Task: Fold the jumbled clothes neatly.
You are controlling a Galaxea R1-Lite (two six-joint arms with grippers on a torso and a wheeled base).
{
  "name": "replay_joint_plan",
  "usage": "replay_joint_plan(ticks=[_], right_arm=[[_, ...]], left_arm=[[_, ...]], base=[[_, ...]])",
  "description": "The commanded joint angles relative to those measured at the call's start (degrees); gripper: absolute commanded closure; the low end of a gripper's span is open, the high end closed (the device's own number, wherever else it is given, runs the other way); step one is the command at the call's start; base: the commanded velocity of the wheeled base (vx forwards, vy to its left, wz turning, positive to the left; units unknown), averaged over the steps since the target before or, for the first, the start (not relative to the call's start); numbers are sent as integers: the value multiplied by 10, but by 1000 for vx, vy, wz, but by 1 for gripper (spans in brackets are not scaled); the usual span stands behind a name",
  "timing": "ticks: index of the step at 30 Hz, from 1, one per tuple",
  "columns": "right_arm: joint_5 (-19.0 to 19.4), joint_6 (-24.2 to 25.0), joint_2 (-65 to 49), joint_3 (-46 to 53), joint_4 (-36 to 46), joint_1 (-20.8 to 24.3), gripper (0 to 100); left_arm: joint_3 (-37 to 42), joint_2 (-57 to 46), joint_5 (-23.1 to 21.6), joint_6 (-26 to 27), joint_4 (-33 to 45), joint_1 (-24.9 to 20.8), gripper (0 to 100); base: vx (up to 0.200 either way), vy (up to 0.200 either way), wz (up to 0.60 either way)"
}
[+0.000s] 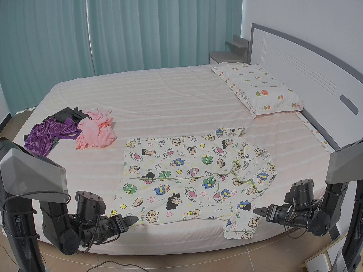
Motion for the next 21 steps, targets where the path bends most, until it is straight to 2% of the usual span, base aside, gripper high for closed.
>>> replay_joint_plan(ticks=[1,6,13,21], right_arm=[[-8,-8,52,21,-30,1,0],[-9,-8,58,25,-36,1,0],[-9,-7,59,26,-36,7,0],[-9,-7,60,26,-36,10,0]], left_arm=[[8,29,6,21,1,11,0],[6,43,12,45,-3,17,0],[-32,62,59,41,-5,13,0],[-56,71,76,20,-6,-8,0]], base=[[0,0,0],[0,0,0],[0,0,0],[0,0,0]])
